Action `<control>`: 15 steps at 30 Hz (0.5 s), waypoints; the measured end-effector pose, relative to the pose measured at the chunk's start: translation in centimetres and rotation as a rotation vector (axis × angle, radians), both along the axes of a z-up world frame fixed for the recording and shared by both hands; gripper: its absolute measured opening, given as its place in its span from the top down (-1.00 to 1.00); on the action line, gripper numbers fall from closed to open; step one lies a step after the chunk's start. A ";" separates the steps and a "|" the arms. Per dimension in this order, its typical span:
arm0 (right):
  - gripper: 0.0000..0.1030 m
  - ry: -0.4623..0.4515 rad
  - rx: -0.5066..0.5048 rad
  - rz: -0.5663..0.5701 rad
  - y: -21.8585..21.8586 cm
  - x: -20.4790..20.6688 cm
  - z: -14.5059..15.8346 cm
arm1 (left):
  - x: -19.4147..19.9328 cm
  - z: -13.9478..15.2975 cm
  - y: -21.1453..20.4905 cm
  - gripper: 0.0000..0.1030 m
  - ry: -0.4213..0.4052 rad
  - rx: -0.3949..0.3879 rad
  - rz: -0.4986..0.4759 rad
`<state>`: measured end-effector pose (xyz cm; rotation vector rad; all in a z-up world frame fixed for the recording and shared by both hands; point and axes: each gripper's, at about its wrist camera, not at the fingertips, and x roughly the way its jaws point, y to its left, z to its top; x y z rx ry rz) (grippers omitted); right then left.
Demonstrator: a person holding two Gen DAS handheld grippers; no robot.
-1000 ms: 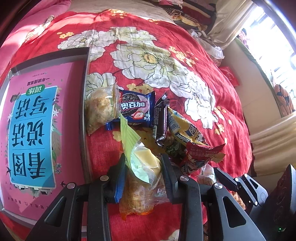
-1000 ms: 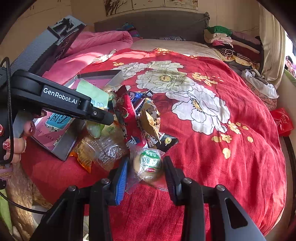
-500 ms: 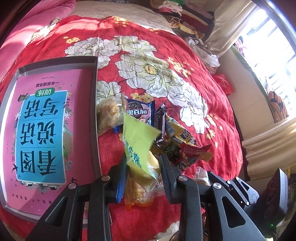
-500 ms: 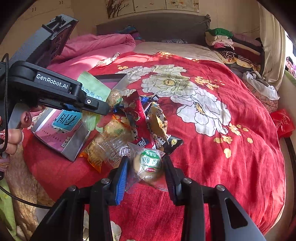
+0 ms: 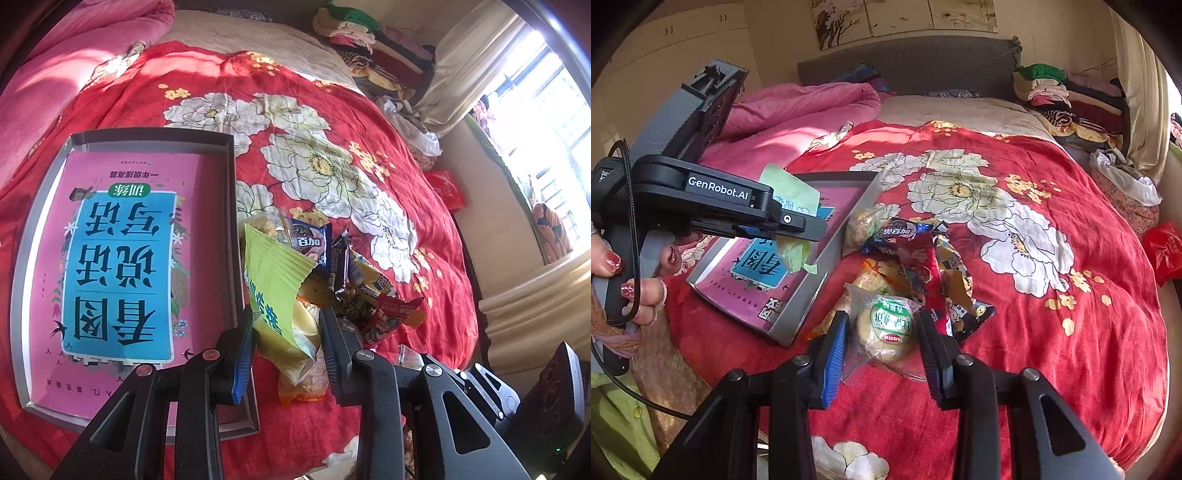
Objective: Organize snacks
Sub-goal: 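Carry the green-yellow bag with the left tool while the right tool carries the cookie packet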
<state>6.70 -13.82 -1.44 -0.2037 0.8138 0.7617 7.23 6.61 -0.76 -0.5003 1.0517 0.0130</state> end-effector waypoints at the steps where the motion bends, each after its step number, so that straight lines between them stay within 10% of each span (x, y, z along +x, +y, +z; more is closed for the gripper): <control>1: 0.26 -0.003 0.000 0.007 0.3 -0.2 0.1 | -0.2 0.1 0.3 0.33 -0.002 -0.002 0.006; 15: 0.26 -0.018 -0.019 0.121 4.7 -1.7 0.6 | -2.7 0.3 4.0 0.33 -0.020 0.006 0.088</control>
